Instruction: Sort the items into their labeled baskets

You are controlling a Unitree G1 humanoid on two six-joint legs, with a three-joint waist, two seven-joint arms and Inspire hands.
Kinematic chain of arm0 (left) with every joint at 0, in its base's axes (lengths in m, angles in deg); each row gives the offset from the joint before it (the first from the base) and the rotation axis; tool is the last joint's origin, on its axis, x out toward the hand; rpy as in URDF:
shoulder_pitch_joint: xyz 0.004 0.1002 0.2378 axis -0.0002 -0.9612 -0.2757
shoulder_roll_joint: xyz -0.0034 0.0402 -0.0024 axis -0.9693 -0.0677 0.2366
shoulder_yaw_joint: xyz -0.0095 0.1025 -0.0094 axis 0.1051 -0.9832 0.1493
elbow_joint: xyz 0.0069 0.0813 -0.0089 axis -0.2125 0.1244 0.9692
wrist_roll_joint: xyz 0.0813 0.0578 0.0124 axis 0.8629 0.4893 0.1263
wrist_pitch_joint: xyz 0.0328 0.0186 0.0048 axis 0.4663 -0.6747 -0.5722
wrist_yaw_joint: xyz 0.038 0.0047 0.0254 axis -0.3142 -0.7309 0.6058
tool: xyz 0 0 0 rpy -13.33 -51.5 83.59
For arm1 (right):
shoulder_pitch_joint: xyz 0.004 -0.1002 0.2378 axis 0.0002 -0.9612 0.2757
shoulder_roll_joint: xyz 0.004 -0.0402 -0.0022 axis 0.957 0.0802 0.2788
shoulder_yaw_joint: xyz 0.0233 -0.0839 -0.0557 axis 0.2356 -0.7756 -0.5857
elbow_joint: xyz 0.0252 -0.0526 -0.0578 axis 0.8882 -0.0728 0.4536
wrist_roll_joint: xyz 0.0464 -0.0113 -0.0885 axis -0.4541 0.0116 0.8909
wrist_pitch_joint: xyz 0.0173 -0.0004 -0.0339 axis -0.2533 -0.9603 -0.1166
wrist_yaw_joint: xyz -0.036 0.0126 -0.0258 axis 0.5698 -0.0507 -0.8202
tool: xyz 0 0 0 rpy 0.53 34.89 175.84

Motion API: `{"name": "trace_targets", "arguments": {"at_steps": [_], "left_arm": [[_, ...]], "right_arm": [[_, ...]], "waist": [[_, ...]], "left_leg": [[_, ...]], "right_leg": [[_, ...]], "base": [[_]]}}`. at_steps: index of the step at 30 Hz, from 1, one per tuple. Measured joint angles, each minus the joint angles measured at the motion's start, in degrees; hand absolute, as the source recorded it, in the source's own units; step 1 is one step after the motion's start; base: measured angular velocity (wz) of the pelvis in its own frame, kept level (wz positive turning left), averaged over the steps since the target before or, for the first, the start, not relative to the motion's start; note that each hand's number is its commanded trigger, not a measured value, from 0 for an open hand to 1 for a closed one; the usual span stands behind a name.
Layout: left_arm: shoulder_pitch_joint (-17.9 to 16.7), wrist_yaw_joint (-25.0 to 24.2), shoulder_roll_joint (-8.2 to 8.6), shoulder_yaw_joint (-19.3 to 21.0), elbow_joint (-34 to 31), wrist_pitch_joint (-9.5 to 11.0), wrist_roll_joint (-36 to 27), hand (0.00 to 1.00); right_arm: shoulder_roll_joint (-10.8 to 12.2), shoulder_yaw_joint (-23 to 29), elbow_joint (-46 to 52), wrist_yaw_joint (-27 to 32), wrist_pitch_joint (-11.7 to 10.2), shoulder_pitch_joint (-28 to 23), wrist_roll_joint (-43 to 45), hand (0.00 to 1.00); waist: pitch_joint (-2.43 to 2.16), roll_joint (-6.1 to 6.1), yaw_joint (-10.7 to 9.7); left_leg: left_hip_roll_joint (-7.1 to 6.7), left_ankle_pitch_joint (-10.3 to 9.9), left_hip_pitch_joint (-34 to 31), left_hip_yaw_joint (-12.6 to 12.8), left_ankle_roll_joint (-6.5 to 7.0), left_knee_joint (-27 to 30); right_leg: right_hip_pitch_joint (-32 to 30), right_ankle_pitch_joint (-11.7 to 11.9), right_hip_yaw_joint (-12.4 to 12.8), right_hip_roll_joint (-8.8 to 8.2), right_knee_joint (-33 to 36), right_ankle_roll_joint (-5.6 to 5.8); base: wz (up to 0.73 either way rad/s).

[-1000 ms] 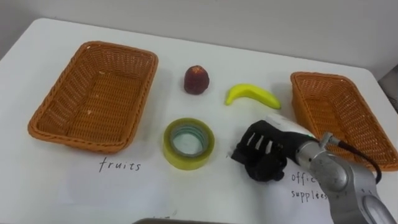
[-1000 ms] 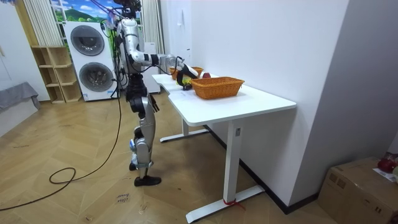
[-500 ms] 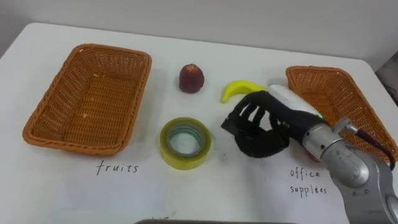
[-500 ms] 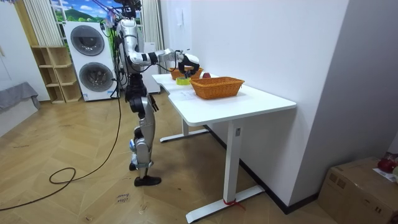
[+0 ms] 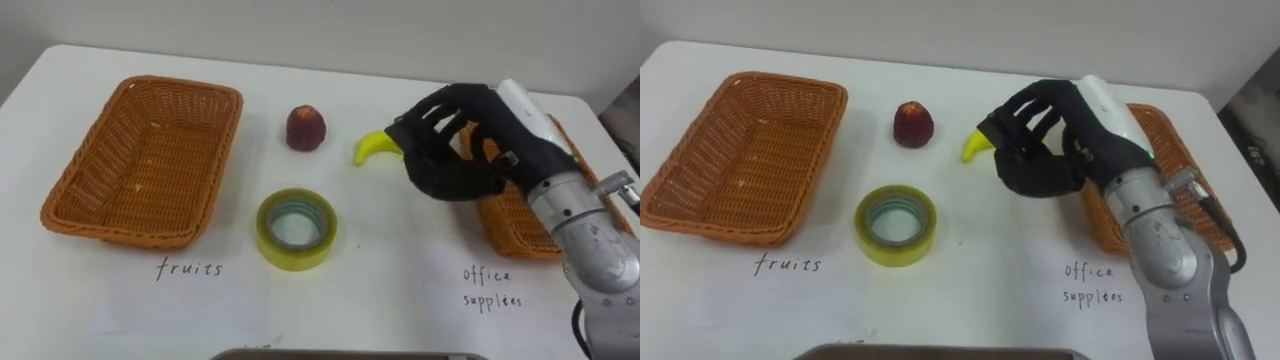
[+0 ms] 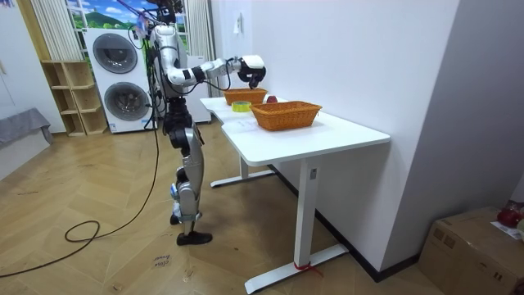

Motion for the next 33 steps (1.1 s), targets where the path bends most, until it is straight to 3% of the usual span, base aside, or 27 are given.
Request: {"name": "trace_targets", "arguments": {"at_steps": [6, 12, 16, 18, 33], "left_arm": [[-0.6, 0.1, 0.2, 0.0, 0.0, 1.1, 0.0, 0.0], [-1.7, 0.0, 0.2, 0.3, -0.1, 1.1, 0.3, 0.0], [-2.0, -0.3, 0.25, 1.2, -0.2, 1.0, 1.8, 0.0], [-2.4, -0.4, 0.22, 1.3, -0.7, 0.6, 1.8, 0.0], [-3.0, -2.3, -0.04, 1.8, -1.4, 0.1, 1.8, 0.0]], "right_arm": [[-0.8, 2.6, 0.0, 7.2, -2.4, 0.7, -3.3, 1.0], [-2.2, 3.3, -0.8, 11.9, -2.4, 1.4, -5.3, 1.0], [-3.8, 5.2, -2.3, 13.0, -2.5, 1.6, -6.4, 1.0], [-4.2, 5.3, -5.4, 13.9, -2.7, 1.6, -8.1, 1.0], [-4.5, 5.3, -12.8, 13.9, -2.3, 1.6, -9.5, 1.0]], "waist": [[0.1, -0.12, -1.2], [0.23, -0.8, -2.4], [0.26, -1.14, -2.2], [0.05, -1.49, -2.2], [0.07, -1.54, -2.2]], "left_leg": [[0.0, 0.0, 0.0, 0.1, 0.0, 0.0], [0.04, 0.0, 0.0, 0.0, 0.0, -0.2], [0.07, 0.0, 0.0, -0.1, 0.0, -0.3], [0.09, 0.0, 0.0, -0.1, 0.0, -0.2], [0.07, 0.0, 0.0, -0.1, 0.0, 0.4]], "right_leg": [[0.0, 0.0, -0.3, 0.02, 0.0, 0.0], [-0.1, 0.0, -0.5, 0.01, 0.0, 0.0], [-0.1, 0.0, -0.8, -0.02, 0.0, 0.01], [-0.1, 0.0, -0.8, -0.03, 0.0, 0.01], [0.1, 0.0, -0.5, -0.15, 0.1, 0.02]], "base": [[0.0], [0.0], [0.0], [0.0], [0.0]]}}
